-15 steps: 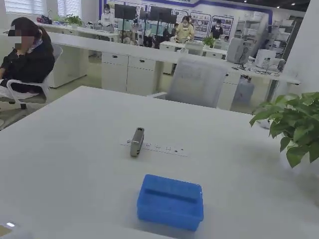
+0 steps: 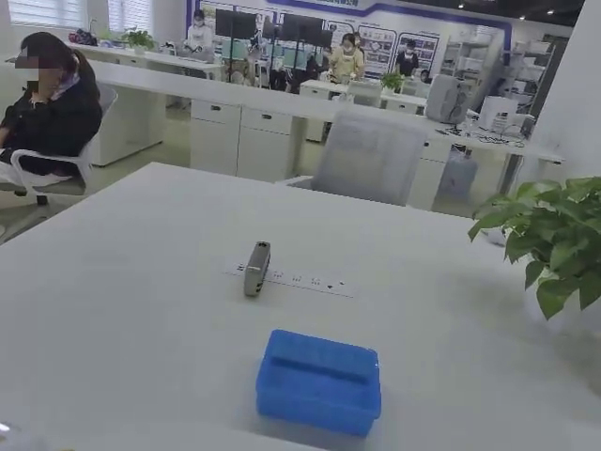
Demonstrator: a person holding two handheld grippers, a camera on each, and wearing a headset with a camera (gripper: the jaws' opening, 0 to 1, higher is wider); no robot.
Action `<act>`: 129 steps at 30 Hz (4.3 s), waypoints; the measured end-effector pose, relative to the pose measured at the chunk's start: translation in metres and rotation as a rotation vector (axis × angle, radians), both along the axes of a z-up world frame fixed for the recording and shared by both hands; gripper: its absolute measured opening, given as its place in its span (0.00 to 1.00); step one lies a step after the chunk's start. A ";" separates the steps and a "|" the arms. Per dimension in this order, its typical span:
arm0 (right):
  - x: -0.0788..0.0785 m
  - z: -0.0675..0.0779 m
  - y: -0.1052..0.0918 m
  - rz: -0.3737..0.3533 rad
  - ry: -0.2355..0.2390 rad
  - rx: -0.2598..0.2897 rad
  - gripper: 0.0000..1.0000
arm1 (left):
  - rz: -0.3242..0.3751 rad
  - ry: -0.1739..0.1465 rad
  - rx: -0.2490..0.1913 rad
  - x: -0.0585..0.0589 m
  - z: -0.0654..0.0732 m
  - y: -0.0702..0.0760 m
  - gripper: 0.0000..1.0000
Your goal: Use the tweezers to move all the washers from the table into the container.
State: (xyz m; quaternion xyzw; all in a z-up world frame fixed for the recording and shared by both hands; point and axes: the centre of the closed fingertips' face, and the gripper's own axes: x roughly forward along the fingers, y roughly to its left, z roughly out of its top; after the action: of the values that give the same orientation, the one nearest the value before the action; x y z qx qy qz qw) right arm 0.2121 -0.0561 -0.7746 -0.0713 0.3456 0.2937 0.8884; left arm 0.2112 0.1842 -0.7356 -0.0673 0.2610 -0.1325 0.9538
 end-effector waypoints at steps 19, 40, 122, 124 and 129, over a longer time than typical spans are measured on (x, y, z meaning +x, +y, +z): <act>-0.002 0.000 0.008 0.034 0.010 -0.020 0.75 | 0.007 0.024 0.015 0.003 -0.007 0.012 0.92; 0.022 0.005 0.025 0.090 0.002 -0.032 0.70 | -0.082 0.035 0.056 0.023 -0.016 0.013 0.82; 0.015 -0.030 0.130 0.536 0.041 0.011 0.20 | -1.113 -0.100 0.339 0.021 -0.009 -0.124 0.00; 0.014 -0.033 0.138 0.591 0.019 -0.016 0.21 | -1.114 -0.099 0.341 0.020 -0.009 -0.122 0.00; 0.017 -0.034 0.155 0.635 0.004 -0.012 0.15 | -1.108 -0.084 0.325 0.017 -0.009 -0.115 0.00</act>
State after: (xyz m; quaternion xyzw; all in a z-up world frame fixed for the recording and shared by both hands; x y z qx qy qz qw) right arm 0.2290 0.0986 -0.8087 -0.1805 0.3094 0.5544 0.7513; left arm 0.2283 0.0696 -0.7449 0.2321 0.2360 -0.5727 0.7500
